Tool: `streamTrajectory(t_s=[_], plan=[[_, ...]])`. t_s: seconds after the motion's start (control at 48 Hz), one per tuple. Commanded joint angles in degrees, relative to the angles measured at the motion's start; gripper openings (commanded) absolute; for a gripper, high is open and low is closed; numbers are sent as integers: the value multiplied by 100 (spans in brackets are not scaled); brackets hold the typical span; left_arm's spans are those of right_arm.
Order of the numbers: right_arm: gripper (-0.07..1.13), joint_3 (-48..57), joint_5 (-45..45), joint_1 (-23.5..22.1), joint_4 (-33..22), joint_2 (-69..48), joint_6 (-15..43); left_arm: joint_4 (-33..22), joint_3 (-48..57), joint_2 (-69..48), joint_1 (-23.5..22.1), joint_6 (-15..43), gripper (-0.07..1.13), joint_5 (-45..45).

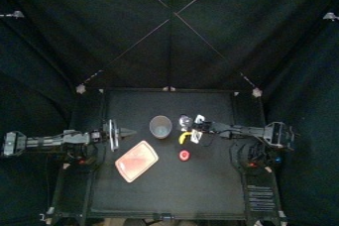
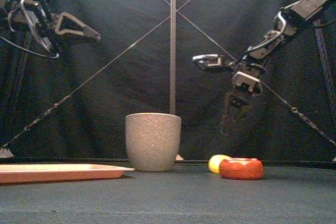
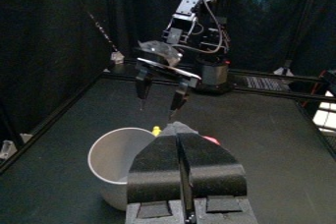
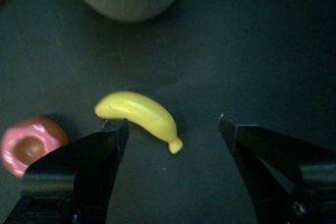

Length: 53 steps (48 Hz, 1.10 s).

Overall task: Pick the banana then place it in the grey bowl
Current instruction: Pick the banana

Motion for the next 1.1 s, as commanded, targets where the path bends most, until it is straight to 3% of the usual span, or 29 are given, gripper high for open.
streamTrajectory(t_s=[0.021, 0.375, 0.75, 1.104], plan=[[105, -325, 466, 53, -246, 158, -123, 18, -62, 9, 62, 18, 6, -44], [105, -773, 800, 132, 475, 967, -1371, 0, 62, 9, 158, 9, 6, -44], [102, -1072, 633, 167, 615, 1521, -1767, -9, 88, 9, 202, 9, 6, -53], [67, -791, 606, 308, 940, 984, -1670, -26, 88, -18, 193, -9, 6, -44]])
